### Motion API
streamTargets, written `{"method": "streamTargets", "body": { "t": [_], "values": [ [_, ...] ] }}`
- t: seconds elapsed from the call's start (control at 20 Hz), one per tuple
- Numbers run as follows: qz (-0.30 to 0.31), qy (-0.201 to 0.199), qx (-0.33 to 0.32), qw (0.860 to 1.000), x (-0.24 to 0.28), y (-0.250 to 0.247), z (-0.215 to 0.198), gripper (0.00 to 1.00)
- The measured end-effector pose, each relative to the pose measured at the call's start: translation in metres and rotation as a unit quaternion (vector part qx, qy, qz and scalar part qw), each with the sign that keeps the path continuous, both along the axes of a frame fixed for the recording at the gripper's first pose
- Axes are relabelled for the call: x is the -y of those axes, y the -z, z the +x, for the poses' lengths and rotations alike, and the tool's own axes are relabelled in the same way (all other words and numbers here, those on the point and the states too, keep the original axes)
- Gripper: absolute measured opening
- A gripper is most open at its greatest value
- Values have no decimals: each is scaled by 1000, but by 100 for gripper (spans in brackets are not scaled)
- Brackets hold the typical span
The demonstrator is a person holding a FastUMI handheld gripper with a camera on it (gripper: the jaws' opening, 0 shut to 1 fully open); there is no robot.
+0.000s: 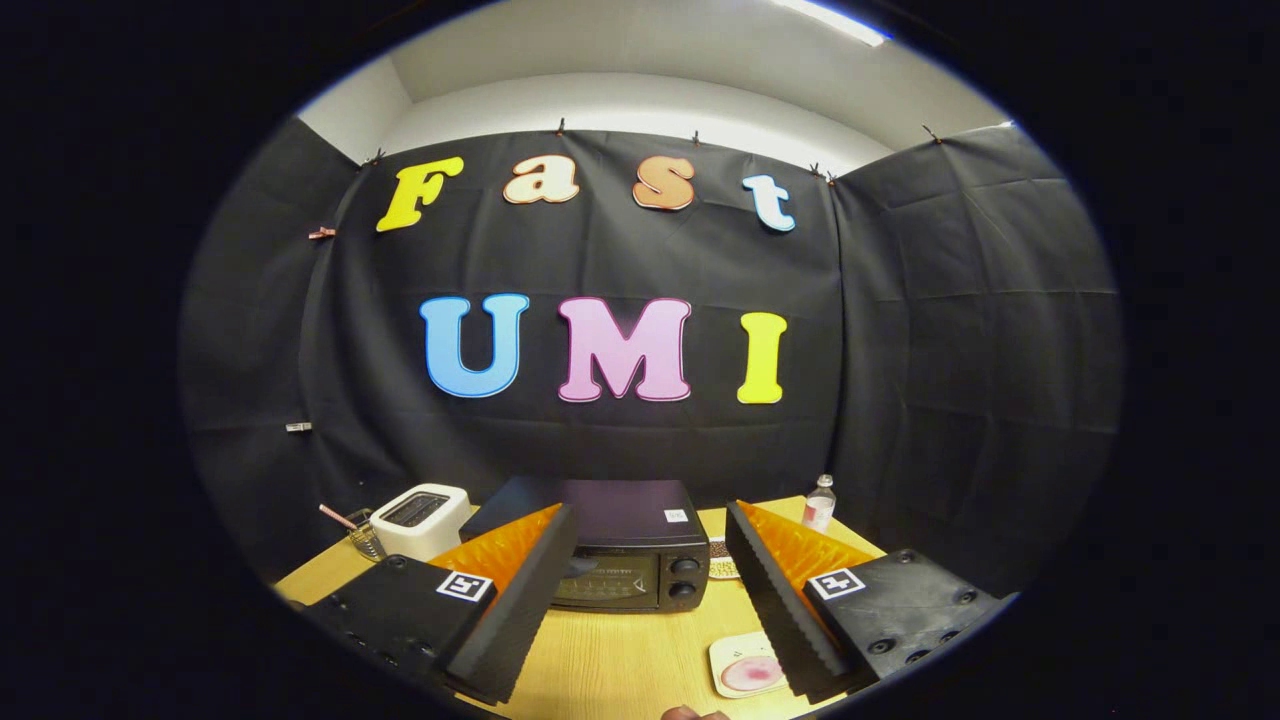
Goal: Open the toaster oven, put the food inside, and close the toaster oven door.
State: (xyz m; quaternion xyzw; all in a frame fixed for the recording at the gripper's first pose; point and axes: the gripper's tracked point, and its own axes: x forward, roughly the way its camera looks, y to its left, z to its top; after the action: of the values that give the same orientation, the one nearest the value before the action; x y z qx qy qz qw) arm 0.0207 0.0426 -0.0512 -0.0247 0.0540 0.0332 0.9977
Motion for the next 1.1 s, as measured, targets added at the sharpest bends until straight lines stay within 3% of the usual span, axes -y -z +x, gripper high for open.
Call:
{"method": "streamTargets", "body": {
  "t": [0.55,1.1],
  "values": [
    [13,-27,-33,999,-63,43,74,98],
    [-24,-21,-127,991,-91,169,140,99]
  ]
}}
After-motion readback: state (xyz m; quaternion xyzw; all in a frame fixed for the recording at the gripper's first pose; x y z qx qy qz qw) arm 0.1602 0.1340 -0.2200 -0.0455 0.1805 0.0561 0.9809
